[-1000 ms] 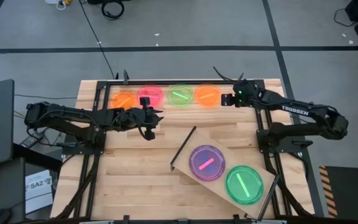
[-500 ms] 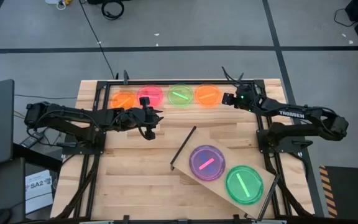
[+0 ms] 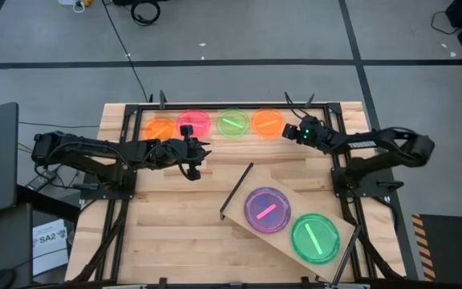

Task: Place and stack plates onto a shelf
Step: Stack the right transparent orange plate on the transparent pink plate on the shelf

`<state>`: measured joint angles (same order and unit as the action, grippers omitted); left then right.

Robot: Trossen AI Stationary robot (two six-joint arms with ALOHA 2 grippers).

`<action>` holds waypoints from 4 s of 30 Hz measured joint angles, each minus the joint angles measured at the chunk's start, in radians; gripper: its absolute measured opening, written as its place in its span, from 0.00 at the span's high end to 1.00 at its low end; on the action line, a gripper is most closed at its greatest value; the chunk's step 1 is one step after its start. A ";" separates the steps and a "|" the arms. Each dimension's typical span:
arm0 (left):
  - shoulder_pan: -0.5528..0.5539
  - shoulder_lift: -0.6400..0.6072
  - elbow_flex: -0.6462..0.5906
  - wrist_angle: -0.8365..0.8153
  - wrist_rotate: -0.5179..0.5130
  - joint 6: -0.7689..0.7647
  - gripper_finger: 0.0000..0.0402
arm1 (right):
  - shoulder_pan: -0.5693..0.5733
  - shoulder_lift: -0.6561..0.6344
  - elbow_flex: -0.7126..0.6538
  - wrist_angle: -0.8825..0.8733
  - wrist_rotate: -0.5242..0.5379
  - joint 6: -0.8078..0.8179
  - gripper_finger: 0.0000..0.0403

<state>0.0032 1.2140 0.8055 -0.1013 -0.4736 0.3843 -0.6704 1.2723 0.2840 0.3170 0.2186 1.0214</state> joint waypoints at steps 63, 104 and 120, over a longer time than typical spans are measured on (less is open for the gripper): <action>0.000 0.000 0.000 0.001 0.000 0.000 0.69 | 0.046 0.280 0.025 0.265 0.071 0.057 0.67; 0.000 0.000 0.000 0.000 0.000 0.000 0.69 | 0.026 0.280 0.024 0.263 0.073 0.056 0.99; 0.000 0.000 0.000 0.000 0.000 -0.008 0.69 | 0.025 0.280 0.021 0.305 0.032 0.023 0.99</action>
<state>0.0032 1.2140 0.8055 -0.1012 -0.4740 0.3766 -0.6456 1.5520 0.3050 0.6225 0.2510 1.0447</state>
